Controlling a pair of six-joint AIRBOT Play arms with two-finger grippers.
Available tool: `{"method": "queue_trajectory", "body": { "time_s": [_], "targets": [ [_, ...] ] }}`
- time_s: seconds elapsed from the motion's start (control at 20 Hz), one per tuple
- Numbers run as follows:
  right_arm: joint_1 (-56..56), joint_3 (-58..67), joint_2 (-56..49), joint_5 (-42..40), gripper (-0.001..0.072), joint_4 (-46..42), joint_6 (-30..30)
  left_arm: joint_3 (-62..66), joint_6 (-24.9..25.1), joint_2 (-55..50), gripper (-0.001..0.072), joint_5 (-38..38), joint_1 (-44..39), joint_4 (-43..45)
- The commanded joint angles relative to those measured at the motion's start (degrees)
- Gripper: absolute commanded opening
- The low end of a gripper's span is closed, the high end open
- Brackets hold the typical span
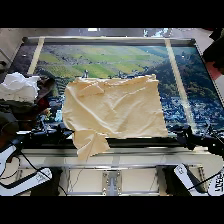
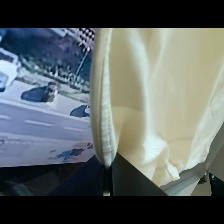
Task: Fold the shirts.
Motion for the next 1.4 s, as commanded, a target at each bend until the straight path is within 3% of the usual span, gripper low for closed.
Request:
{"method": "queue_trajectory", "body": {
  "time_s": [0.0, 0.3, 0.6, 0.85, 0.95, 1.05, 1.15, 1.35],
  "targets": [
    [3.89, -0.81, -4.46, -3.52, 0.0488, 3.96, 1.29, 0.07, 0.04, 0.04, 0.0015, -0.07, -0.04, -0.04],
    [12.13, -0.81, -8.28, -10.43, 0.0487, -1.66, 8.15, 0.07, 0.04, 0.04, 0.0015, -0.07, -0.04, -0.04],
    [12.13, -0.81, -9.01, -16.70, 0.0460, 1.05, 8.39, 0.07, 0.04, 0.04, 0.0015, 0.22, -0.04, -0.07],
    [17.99, -0.81, -15.69, -20.98, 0.0432, 3.30, 7.69, 0.07, 0.04, 0.04, 0.0015, 0.24, -0.04, -0.04],
    [20.55, -0.57, -16.39, -21.62, 0.0036, 5.53, 2.43, 0.07, 0.04, 0.04, 0.0015, 0.20, -0.04, -0.04],
    [20.87, 0.72, -13.88, -17.84, 0.0013, 11.82, -5.16, 1.05, 0.04, 0.50, 0.0015, 0.07, -0.02, -0.02],
    [20.87, 4.63, -8.63, -12.44, 0.0012, 15.93, -8.59, 3.87, 0.31, 4.20, 0.0014, -0.76, -0.02, -0.04],
    [20.87, 21.11, 7.98, -2.38, 0.0011, 14.40, -16.85, 15.50, 1.51, 22.40, 0.0014, -1.18, 0.11, -0.02]
  ]
}}
